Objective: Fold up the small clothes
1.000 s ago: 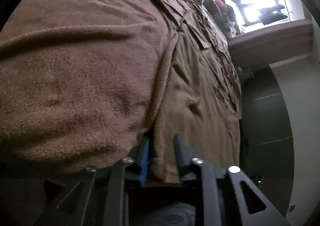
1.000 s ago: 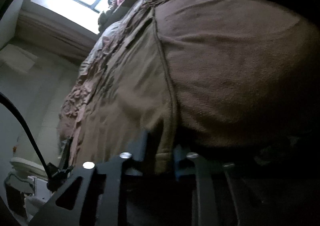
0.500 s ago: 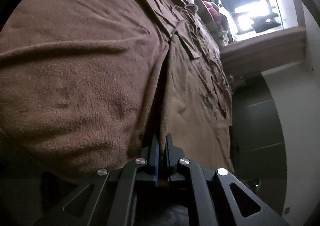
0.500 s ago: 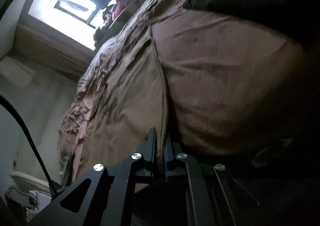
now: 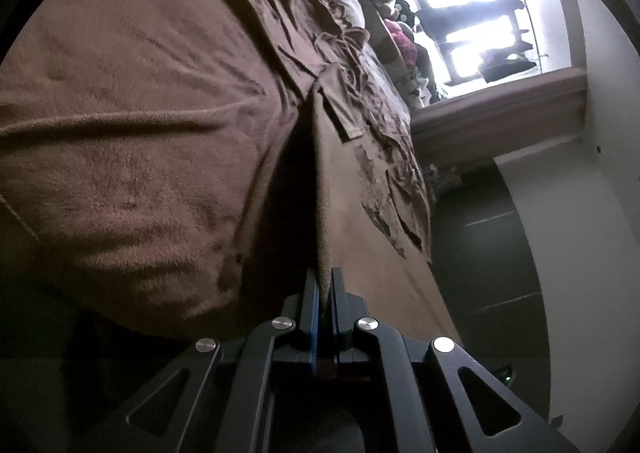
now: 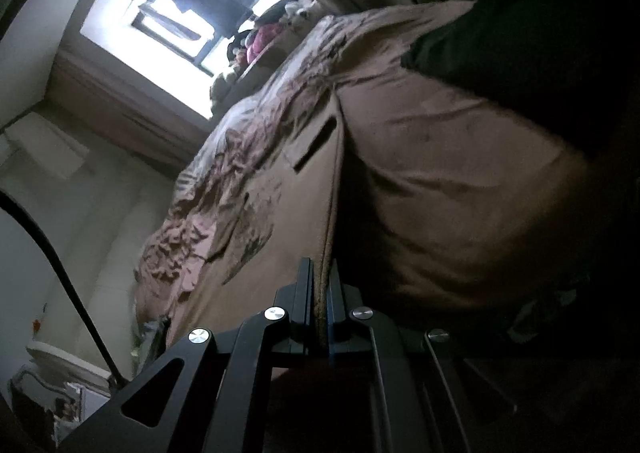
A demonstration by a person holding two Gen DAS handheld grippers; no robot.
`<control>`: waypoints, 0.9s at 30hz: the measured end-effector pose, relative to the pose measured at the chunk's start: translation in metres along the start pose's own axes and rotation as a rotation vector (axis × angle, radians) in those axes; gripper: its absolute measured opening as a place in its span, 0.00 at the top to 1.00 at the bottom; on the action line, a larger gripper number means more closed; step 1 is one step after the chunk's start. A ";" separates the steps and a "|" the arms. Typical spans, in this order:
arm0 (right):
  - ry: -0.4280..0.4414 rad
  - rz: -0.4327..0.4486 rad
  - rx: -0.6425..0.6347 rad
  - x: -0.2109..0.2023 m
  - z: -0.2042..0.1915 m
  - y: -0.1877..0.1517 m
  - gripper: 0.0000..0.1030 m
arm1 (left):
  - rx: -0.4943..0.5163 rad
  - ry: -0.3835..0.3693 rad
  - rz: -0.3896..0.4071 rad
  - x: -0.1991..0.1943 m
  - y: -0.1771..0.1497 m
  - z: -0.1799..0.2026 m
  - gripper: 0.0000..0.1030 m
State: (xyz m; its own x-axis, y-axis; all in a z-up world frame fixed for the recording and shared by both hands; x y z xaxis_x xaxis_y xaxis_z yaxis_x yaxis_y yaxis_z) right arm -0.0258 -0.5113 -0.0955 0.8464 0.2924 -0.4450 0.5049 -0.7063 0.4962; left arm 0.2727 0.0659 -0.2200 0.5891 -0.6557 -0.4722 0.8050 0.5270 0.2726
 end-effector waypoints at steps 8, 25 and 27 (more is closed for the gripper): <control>0.020 0.005 -0.035 -0.015 -0.012 -0.002 0.98 | 0.008 -0.026 0.026 -0.020 -0.007 0.014 0.96; 0.103 0.069 -0.042 -0.052 -0.013 -0.001 0.98 | 0.023 -0.068 0.118 -0.088 -0.039 0.048 0.96; 0.111 0.069 -0.049 -0.055 -0.013 -0.003 0.98 | 0.028 -0.069 0.122 -0.094 -0.045 0.050 0.96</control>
State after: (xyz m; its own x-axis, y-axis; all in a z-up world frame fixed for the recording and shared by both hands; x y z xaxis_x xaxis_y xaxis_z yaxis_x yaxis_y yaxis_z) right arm -0.0721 -0.5168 -0.0629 0.8918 0.3156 -0.3242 0.4498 -0.6960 0.5597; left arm 0.1851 0.0770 -0.1459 0.6854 -0.6240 -0.3753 0.7281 0.5902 0.3485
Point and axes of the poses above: each gripper's, at about its wrist camera, not at the fingertips, and x roughly the way its jaws point, z to its right, y to its top, the point moved 9 cm from there along x, roughly the way its jaws point, and after that the axes turned 1 degree about x, right-handed, at the moved point
